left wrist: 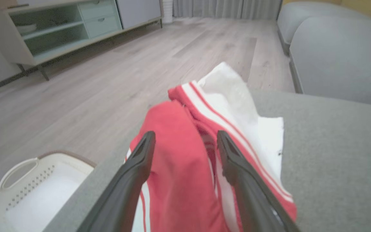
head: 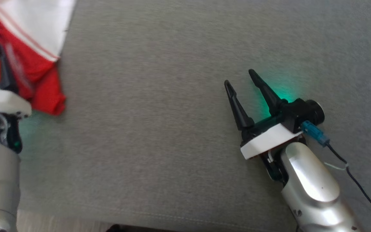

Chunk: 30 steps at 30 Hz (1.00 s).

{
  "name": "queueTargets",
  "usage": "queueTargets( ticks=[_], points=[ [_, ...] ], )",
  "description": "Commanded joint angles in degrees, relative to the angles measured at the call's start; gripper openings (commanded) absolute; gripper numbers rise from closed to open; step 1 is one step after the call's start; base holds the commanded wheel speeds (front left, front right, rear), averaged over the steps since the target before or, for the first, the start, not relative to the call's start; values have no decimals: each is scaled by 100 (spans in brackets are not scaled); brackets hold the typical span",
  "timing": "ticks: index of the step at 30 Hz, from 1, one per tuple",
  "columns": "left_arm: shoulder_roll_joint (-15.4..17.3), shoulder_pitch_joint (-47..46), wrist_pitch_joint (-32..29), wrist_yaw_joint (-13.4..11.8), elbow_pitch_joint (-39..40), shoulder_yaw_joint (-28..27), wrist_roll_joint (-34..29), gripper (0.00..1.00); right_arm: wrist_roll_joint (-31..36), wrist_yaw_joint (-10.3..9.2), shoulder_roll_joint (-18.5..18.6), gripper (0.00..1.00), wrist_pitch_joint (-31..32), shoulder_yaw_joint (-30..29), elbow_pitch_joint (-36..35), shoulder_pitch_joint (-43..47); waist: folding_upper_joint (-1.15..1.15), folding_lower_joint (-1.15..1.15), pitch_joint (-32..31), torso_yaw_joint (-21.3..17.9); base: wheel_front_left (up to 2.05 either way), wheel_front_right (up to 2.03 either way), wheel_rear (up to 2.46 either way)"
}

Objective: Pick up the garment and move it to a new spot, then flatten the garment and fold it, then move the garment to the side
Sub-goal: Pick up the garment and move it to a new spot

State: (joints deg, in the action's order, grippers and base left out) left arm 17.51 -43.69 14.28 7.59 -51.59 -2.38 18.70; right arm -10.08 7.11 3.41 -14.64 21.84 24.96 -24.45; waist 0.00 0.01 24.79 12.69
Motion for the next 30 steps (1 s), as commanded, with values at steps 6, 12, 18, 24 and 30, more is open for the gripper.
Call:
queueTargets(
  ticks=[6, 12, 18, 24, 30],
  points=[
    [414, -450, -209, -23, -1200, -338, 357, 100, -14, 37, -53, 100, -36, 65, -152, 35, 0, -1, 338, -497, 0, 0, 0],
    [423, -626, -136, -14, -1518, -240, 445, 0, -54, 37, -53, 100, -36, 2, -83, 48, 0, -1, 208, -494, 0, 0, 0],
    [476, -813, 60, -12, -541, 386, 485, 0, -291, 37, -53, 100, -36, 33, -77, 91, 0, -1, -179, -533, 0, 0, 0],
    [569, -879, 70, -11, 813, 1118, 671, 0, -570, 37, -53, 100, -36, 69, -20, 203, 0, -1, -567, -742, 0, 0, 0],
    [462, -982, 71, -11, 1972, 2197, 955, 0, -792, 37, -53, 100, -36, 114, -29, 417, 0, -1, -921, -1302, 0, 0, 0]
  ],
)
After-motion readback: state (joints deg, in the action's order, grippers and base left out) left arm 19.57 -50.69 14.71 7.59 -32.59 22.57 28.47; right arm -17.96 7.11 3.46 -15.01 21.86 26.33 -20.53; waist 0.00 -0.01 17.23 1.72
